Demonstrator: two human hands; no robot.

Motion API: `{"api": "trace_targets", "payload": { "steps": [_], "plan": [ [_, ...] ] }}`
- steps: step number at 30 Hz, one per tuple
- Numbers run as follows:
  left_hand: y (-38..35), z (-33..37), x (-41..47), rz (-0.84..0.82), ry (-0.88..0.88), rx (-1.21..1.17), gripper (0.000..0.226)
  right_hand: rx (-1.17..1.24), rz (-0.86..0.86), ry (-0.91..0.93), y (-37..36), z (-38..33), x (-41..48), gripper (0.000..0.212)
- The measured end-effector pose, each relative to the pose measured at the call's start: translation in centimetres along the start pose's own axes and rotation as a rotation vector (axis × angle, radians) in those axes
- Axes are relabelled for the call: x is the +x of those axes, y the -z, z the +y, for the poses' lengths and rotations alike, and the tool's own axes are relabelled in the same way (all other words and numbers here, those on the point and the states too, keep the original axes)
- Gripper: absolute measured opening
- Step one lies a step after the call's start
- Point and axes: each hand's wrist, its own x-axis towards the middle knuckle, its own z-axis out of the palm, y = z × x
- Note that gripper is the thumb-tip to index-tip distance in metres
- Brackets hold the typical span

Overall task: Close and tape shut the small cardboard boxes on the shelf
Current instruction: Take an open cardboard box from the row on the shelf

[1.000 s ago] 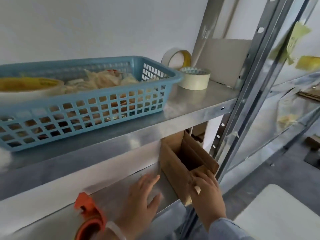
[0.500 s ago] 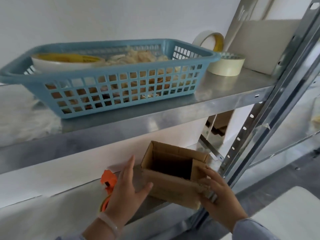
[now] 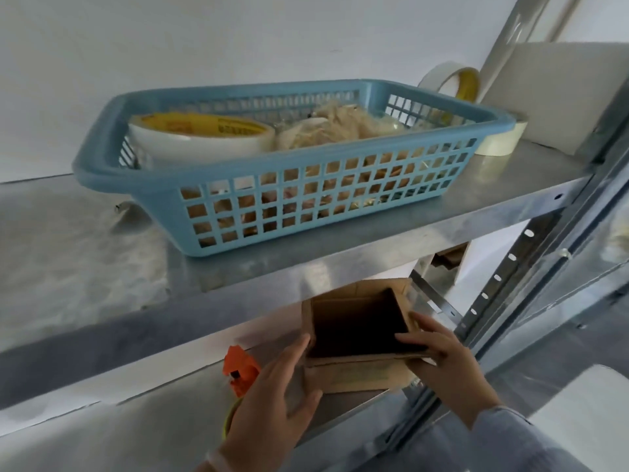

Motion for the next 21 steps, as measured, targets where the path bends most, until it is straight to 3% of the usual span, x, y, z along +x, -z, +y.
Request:
{"api": "trace_targets", "payload": {
  "steps": [4,12,16,21],
  "plan": [
    [-0.4,0.0,0.7,0.035,0.052,0.017,0.078,0.077,-0.041,-0.083,0.5,0.6,0.0,0.053],
    [-2.0,0.4,0.6,0.057,0.043,0.183,0.058,0.232,-0.258,-0.185,3.5,0.8,2.2,0.033],
    [-3.0,1.7,0.6,0.164,0.07,0.186,0.016,0.121,-0.361,-0.196,4.2,0.7,3.4,0.025],
    [-3.1,1.1,1.3,0.202,0.068,0.254,0.034,-0.08,-0.403,-0.097,3.2,0.7,3.7,0.036]
  ]
}}
